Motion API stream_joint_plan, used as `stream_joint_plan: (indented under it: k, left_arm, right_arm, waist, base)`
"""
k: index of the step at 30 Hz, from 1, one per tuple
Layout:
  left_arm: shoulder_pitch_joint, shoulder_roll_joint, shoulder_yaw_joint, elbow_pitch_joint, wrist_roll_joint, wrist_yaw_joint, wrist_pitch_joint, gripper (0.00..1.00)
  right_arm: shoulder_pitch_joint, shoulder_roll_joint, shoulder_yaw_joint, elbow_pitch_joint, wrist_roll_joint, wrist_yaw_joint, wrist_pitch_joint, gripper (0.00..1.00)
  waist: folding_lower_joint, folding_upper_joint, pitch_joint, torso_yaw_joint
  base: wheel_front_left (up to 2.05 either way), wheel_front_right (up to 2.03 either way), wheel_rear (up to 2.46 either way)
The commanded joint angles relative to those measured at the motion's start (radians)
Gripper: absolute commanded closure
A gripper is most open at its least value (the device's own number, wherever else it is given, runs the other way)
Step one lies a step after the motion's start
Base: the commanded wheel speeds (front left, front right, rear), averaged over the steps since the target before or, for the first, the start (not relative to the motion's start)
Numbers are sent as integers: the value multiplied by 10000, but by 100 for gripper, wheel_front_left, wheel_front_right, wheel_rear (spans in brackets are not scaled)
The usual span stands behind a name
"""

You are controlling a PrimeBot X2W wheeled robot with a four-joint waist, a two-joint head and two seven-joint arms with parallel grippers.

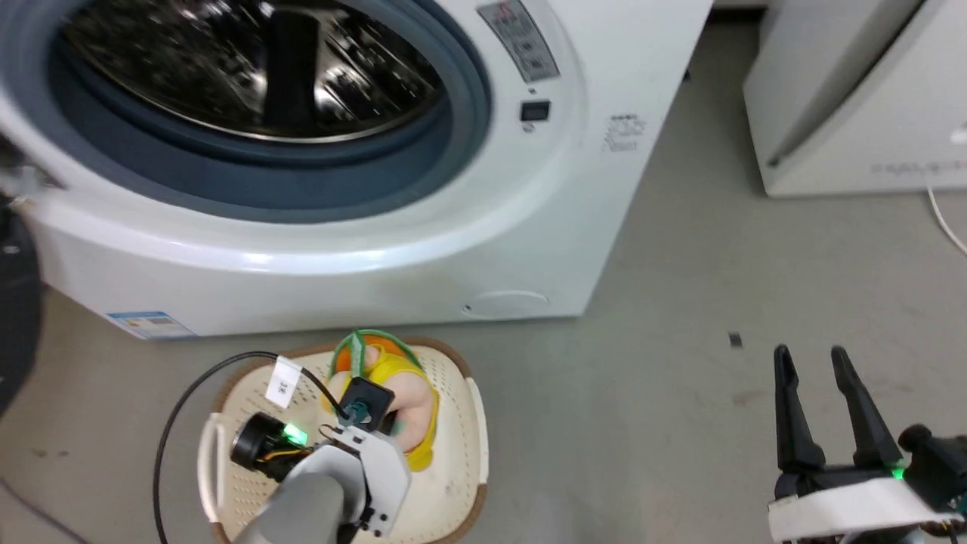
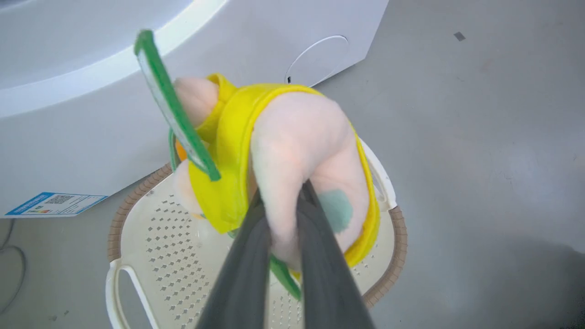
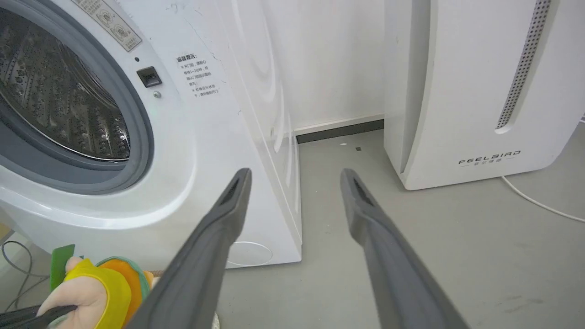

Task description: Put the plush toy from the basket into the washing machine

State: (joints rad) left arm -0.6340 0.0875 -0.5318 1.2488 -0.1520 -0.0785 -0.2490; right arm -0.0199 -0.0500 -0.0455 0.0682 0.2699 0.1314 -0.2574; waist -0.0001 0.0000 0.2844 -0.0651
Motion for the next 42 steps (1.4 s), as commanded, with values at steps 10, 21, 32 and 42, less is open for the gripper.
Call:
stream_joint_plan:
  k: [10,21,32,42]
  left_arm:
    - [1431,121,661,-3200,-445,704,-125,100]
    - [2474,755,1954,-7252,-419,1420,-127,100]
    - [1684,837,3495,-8127,-149,1742,-127,100]
    - [-17,1163,4654,-7721,176,1546,-127,100]
  right_arm:
    - [830,-2,-221,180,-95,-7,-44,0]
    - [962,-2,-111,217,-73,-7,-44,0]
    - [420,-2,31,131,-59,-7,-44,0]
    - [-461,-2,141,-31,10,-7,-44,0]
  waist:
    - [1,0,-1579,1065]
    - [1,0,-1836,1200]
    - [1,0,-920,462]
    - [1,0,698,-414]
  base:
    - [0,0,0]
    - [0,0,0]
    - [0,0,0]
    - [0,0,0]
